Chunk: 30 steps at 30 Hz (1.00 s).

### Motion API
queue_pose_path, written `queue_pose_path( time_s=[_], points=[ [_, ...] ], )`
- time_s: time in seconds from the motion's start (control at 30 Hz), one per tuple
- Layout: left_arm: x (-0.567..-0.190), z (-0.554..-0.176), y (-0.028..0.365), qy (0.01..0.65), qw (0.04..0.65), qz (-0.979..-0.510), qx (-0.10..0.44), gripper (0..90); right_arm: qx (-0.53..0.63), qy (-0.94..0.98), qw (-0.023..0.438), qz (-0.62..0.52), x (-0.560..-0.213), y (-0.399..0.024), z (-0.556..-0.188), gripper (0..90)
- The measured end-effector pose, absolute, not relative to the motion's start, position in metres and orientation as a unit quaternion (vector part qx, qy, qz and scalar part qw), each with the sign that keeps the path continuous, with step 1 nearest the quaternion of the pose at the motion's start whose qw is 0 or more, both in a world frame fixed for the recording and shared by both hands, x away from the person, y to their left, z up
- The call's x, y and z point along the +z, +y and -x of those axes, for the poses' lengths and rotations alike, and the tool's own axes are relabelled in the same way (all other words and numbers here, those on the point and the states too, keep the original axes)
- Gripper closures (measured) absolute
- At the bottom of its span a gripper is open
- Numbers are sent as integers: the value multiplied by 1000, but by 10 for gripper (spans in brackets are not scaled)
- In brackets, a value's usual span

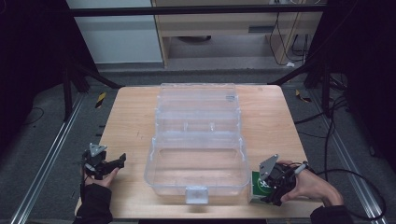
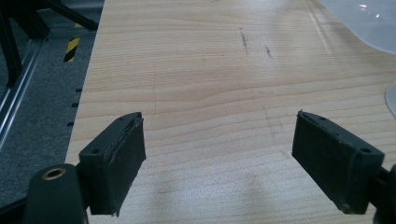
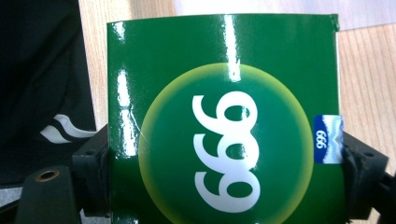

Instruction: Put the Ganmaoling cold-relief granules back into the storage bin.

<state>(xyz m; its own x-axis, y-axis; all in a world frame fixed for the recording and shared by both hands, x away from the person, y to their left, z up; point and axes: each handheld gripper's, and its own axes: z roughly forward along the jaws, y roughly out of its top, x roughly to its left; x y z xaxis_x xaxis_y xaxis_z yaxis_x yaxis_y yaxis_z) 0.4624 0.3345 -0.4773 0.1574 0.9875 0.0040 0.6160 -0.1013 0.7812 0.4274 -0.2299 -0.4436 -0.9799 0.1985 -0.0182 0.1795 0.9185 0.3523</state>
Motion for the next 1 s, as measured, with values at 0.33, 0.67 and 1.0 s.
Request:
queue_pose_path(
  time_s=[0.33,0.67,1.0],
  points=[
    [-478,-463,334,584,327,-687,282,166,189,976,35,-106,-433,-240,-422,162],
    [-478,-463,333,584,326,-688,281,166,203,971,51,-113,-404,-249,-415,162],
    [-478,-463,334,585,326,-687,282,166,209,969,62,-114,-367,-250,-408,162]
  ],
)
